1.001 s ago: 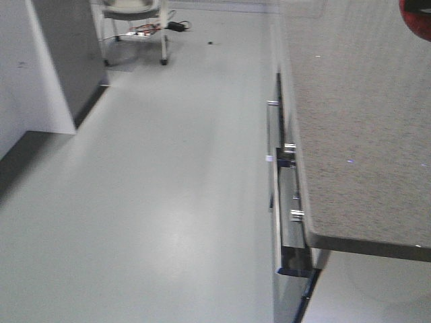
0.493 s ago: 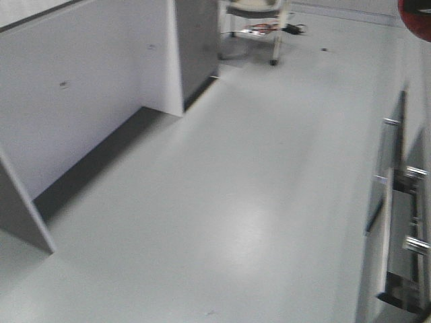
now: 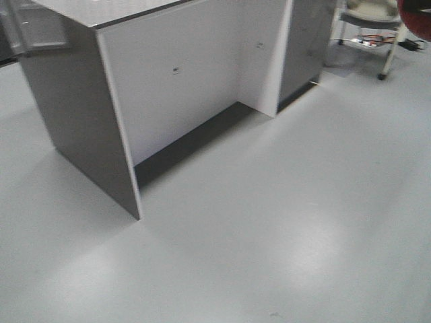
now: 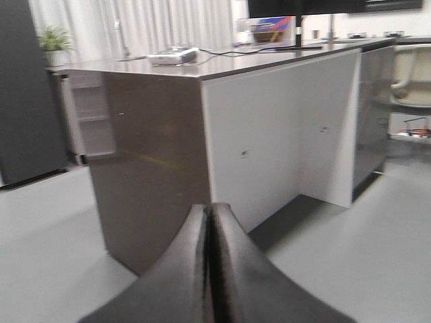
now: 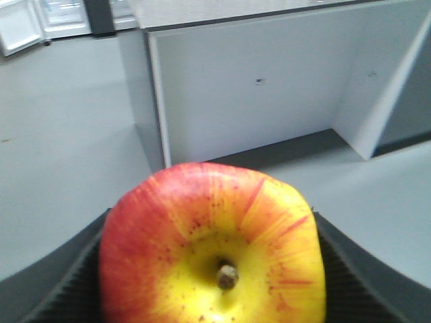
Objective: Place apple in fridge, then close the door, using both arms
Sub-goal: 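Drive the base away from the counter holding the apple in the right gripper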
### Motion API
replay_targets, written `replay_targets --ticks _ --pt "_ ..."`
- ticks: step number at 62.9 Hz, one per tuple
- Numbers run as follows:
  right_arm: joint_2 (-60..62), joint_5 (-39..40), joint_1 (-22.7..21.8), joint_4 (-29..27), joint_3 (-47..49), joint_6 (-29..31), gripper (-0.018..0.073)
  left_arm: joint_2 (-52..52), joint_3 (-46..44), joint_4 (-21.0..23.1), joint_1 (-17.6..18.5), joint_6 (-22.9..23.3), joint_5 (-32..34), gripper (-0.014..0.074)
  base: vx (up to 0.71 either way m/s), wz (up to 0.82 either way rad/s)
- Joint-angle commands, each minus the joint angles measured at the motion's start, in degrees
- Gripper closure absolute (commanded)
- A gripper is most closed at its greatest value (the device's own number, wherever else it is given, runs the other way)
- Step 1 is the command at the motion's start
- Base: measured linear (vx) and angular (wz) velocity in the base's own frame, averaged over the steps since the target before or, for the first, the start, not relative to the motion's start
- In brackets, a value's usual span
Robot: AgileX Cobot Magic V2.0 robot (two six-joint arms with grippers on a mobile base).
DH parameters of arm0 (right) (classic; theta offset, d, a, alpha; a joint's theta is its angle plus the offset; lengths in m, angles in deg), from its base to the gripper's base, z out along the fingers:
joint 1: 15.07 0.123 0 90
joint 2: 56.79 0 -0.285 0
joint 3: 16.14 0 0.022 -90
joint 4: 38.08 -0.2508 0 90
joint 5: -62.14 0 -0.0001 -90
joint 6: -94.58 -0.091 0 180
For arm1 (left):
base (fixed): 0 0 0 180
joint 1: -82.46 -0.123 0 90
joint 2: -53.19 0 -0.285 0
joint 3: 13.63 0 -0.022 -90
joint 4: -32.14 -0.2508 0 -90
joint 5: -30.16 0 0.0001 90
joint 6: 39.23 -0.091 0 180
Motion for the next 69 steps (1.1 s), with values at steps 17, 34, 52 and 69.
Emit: replay_targets --ticks 17,34,52,69 --pt "1.0 4.1 -0.2 -1.8 1.8 0.6 0.0569 -0.8 1.6 0.4 0.3 0.1 4.4 0.0603 -0.05 0.47" --pt "1.0 4.1 -0.2 -1.8 1.8 0.6 0.0569 -0.8 1.6 0.4 0.3 0.1 4.4 0.0603 -0.03 0.45" --pt "1.0 4.1 -0.2 -1.8 1.8 0.6 0.0569 -0.8 1.6 0.4 0.3 0.1 4.4 0.0603 -0.01 0.41" --pt "1.0 4.1 -0.2 -1.8 1.8 0.6 0.0568 -0.8 1.6 0.4 0.3 0.1 4.4 0.0603 0.03 0.27"
